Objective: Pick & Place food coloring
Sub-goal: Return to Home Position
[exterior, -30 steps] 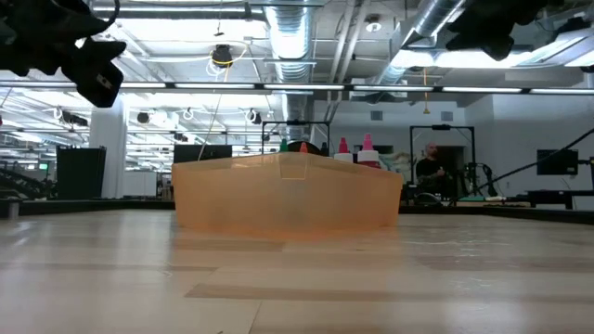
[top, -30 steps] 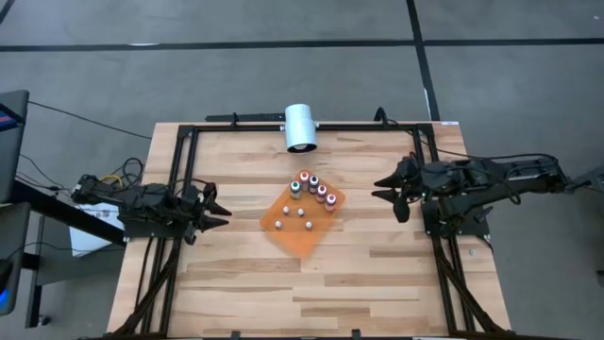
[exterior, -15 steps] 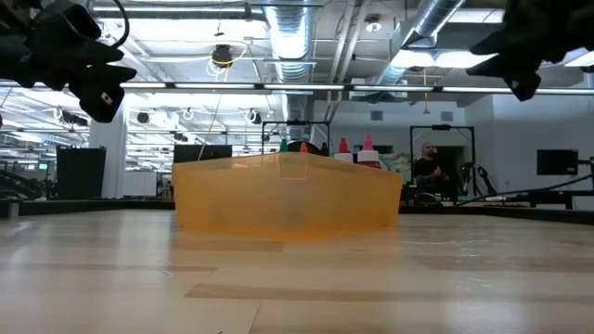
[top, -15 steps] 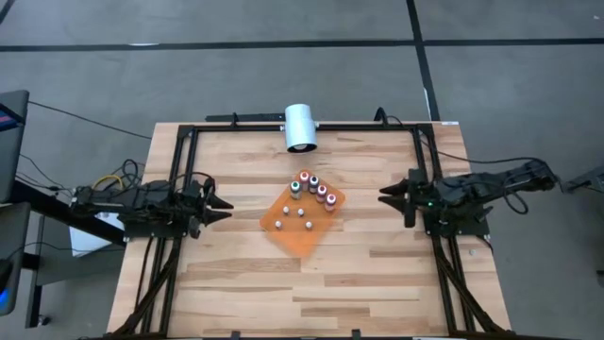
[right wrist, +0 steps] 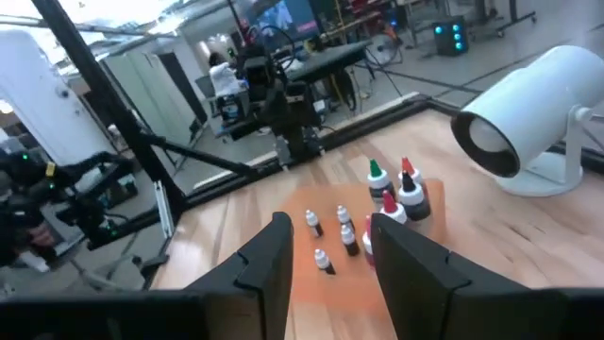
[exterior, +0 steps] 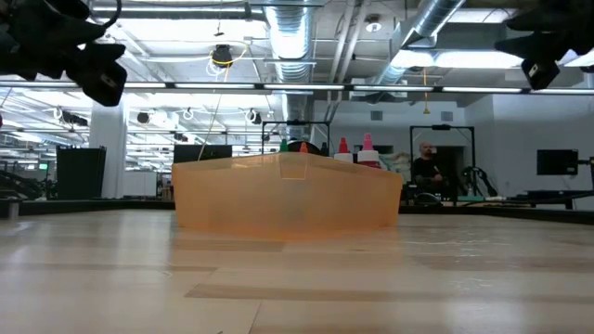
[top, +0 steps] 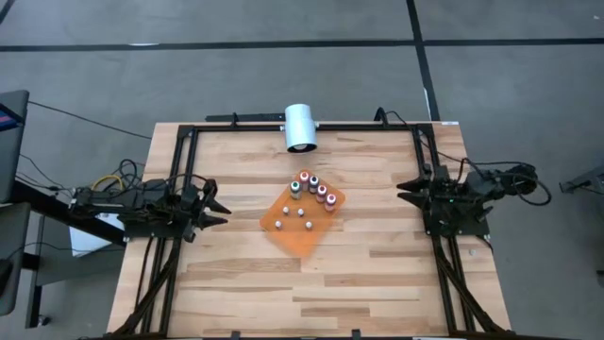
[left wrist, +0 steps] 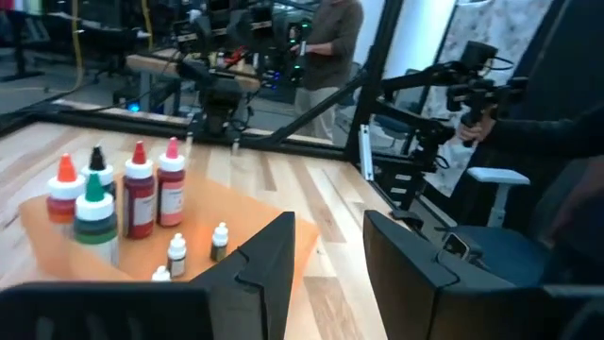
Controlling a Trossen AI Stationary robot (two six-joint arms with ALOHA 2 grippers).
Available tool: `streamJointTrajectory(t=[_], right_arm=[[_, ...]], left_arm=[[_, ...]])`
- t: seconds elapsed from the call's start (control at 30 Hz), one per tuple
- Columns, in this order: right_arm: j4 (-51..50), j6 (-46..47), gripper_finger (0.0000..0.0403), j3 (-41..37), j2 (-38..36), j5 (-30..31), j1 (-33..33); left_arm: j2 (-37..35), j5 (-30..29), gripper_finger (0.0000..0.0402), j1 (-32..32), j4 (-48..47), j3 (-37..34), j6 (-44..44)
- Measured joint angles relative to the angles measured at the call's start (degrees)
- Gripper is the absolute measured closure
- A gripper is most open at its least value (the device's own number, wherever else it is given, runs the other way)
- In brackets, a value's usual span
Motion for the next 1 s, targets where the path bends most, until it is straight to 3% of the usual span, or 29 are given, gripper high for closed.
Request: streamJointTrajectory(t=[0.23,0.53,0.77,1.0], right_arm=[[2.8,0.6,0.0269,-3.8,1.6,-0.7,-0.6],[9.9,1.2,0.0268,-13.0,1.8,-2.2,-1.7],[9.6,-1.7,0.0269,-13.2,1.7,-2.4,-1.7],[6.6,-3.9,0.0261,-13.2,1.7,-2.3,-1.7]], left_arm=[[0.0,5.5,0.0283,0.0,0.9,0.0,0.8],[0.0,6.1,0.0283,0.0,3.7,0.0,1.1],[0.0,8.2,0.0283,0.0,3.6,0.0,1.3],[0.0,6.6,0.0283,0.0,1.9,-0.7,1.9]])
